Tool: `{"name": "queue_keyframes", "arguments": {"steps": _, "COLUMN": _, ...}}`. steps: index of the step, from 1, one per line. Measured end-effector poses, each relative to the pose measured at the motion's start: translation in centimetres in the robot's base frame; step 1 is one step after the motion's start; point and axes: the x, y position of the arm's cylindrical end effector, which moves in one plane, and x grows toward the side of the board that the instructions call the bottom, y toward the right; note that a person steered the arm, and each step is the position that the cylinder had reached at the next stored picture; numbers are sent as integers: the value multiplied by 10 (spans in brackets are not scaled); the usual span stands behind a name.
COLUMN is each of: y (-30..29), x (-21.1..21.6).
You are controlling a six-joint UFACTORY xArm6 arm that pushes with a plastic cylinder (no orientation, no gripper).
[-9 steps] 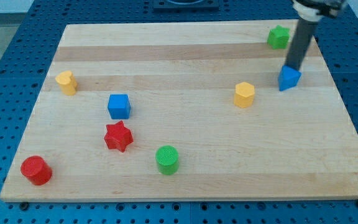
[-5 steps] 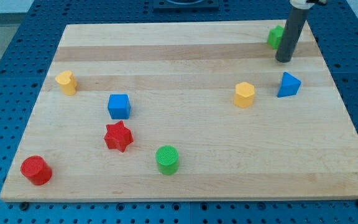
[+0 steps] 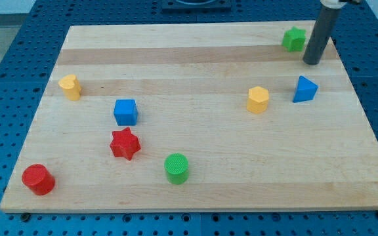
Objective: Slightly move the red star bottom side
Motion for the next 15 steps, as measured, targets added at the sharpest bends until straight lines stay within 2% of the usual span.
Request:
{"name": "queue_keyframes", "arguments": {"steps": 1, "y": 0, "x": 0}}
{"name": "queue_keyframes", "arguments": {"steps": 3, "y": 0, "x": -38}}
{"name": "queue_keyframes", "arguments": {"steps": 4, "y": 0, "x": -38}}
{"name": "queue_keyframes", "arguments": {"steps": 5, "y": -9, "x": -11}}
{"name": "queue_keyframes", "arguments": {"steps": 6, "y": -12, "x": -4}}
{"name": "queue_keyframes", "arguments": {"steps": 7, "y": -28, "x": -7}}
{"name": "queue_keyframes", "arguments": {"steps": 8, "y": -113, "x": -9}}
{"name": "queue_keyframes", "arguments": {"steps": 10, "y": -128, "x": -3}}
{"name": "queue_keyframes", "arguments": {"steps": 11, "y": -127, "x": 48}}
{"name": "queue_keyframes", "arguments": {"steps": 12, "y": -139, "x": 48}}
{"name": "queue_keyframes", "arguments": {"steps": 14, "y": -212, "x": 48}}
{"name": "queue_keyframes", "arguments": {"steps": 15, "y": -224, "x": 48}}
